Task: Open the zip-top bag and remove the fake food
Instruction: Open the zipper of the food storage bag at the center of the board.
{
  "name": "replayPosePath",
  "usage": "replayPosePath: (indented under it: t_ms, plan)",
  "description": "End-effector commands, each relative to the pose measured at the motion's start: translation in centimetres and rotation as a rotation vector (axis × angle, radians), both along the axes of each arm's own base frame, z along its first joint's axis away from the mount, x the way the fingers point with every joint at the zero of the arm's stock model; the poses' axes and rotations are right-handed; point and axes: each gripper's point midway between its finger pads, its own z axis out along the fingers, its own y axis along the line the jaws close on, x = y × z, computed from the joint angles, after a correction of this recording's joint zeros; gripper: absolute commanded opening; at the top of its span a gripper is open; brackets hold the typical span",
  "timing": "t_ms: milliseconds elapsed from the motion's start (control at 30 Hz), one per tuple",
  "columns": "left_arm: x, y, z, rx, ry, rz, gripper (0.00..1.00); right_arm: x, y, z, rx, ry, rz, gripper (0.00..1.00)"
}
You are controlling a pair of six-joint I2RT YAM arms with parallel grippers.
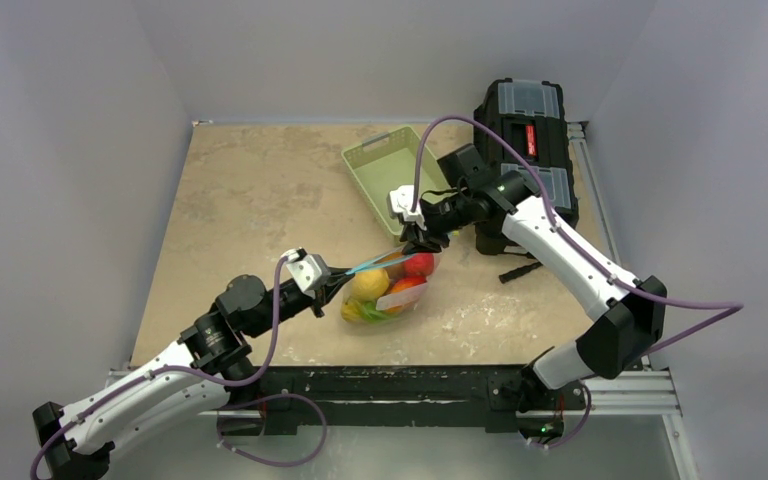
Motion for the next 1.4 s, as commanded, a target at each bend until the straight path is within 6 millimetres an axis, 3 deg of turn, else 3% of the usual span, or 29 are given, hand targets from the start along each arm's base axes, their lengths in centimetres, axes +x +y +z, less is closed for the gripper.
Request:
replayPosePath:
  t_ms: [0, 367, 633, 867, 1100, 1200, 1367]
  plan:
    - [-0.2, -0.2, 2.8, -0.070, -0.043, -0.014, 0.00, -0.3, 0.5, 0.0, 0.017, -0.010, 0.034, 0.28]
    - [-0.2, -0.2, 2.8, -0.071, -0.043, -0.016, 0.00, -0.5, 0.5, 0.0, 0.018, -0.015, 0.044, 0.22]
    - [-0.2, -0.2, 2.8, -0.072, -0.045, -0.016, 0.00, -0.7, 0.4, 0.1, 0.018, -0.011, 0.049, 0.00]
    - [0.0, 0.2, 3.3, -0.121, -0.003, 0.020, 0.02, -0.4, 0.2, 2.4, 0.058, -0.061, -0.004, 0.00]
    - [-1.0, 0.2, 5.5, -0.188, 0.049, -0.007, 0.62, -0.7, -1.3, 5.6, 0.105, -0.096, -0.145, 0.00]
    - [-1.4, 0.6, 5.7, -0.191, 0.097, 0.000, 0.75, -0.1, -2.5, 6.8, 0.106, -0.108, -0.221, 0.00]
    - [-1.8, 1.4, 6.1, -0.233, 0.162, 0.028, 0.88, 1.3, -5.2, 7.8, 0.087, -0.137, -0.378, 0.00]
